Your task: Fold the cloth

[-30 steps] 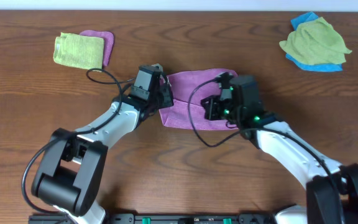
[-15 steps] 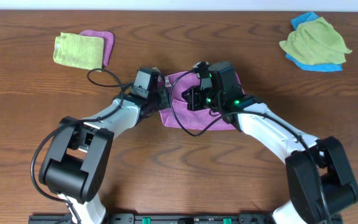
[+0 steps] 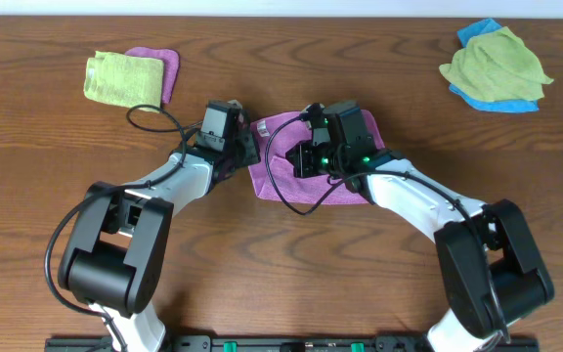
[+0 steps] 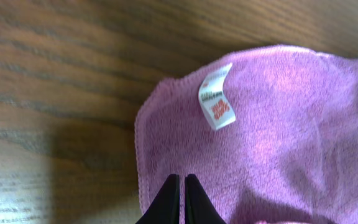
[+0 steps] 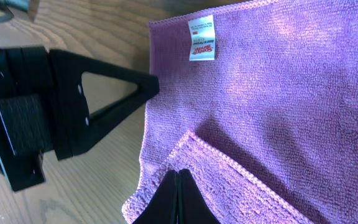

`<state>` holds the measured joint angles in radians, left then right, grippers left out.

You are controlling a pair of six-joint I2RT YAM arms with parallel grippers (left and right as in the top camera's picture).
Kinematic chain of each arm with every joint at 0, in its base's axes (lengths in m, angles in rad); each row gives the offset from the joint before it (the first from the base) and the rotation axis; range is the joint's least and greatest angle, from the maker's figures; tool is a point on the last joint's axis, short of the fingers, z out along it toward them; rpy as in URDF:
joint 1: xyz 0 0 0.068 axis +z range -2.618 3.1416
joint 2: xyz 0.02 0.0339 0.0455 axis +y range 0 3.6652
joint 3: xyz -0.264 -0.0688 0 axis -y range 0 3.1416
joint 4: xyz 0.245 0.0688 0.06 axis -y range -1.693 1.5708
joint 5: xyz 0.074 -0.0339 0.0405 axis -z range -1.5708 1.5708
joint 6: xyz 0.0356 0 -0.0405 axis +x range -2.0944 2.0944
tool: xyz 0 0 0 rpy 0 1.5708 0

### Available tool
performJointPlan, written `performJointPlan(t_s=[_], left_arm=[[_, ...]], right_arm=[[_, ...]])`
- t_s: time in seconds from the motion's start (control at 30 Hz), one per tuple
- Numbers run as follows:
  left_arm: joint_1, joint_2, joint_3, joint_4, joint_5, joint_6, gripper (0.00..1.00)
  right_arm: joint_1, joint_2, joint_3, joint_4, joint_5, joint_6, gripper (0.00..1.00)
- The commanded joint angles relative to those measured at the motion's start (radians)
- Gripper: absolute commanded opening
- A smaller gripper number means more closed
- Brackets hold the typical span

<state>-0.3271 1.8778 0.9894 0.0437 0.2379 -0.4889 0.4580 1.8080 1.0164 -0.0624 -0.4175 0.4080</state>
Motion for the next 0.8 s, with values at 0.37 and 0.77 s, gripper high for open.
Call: performJointPlan(t_s=[0.37, 0.77], left_arm=[[0.053, 0.019, 0.022, 0.013, -0.001, 0.014, 0.06], [0.054, 0.019, 0.022, 0.013, 0.008, 0.014, 0.06]], right_arm=[[0.007, 0.045, 0.018, 0.077, -0.021, -0.027, 0.02], [0.007, 0.142, 0.091, 0.082, -0.11, -0.02, 0.01]])
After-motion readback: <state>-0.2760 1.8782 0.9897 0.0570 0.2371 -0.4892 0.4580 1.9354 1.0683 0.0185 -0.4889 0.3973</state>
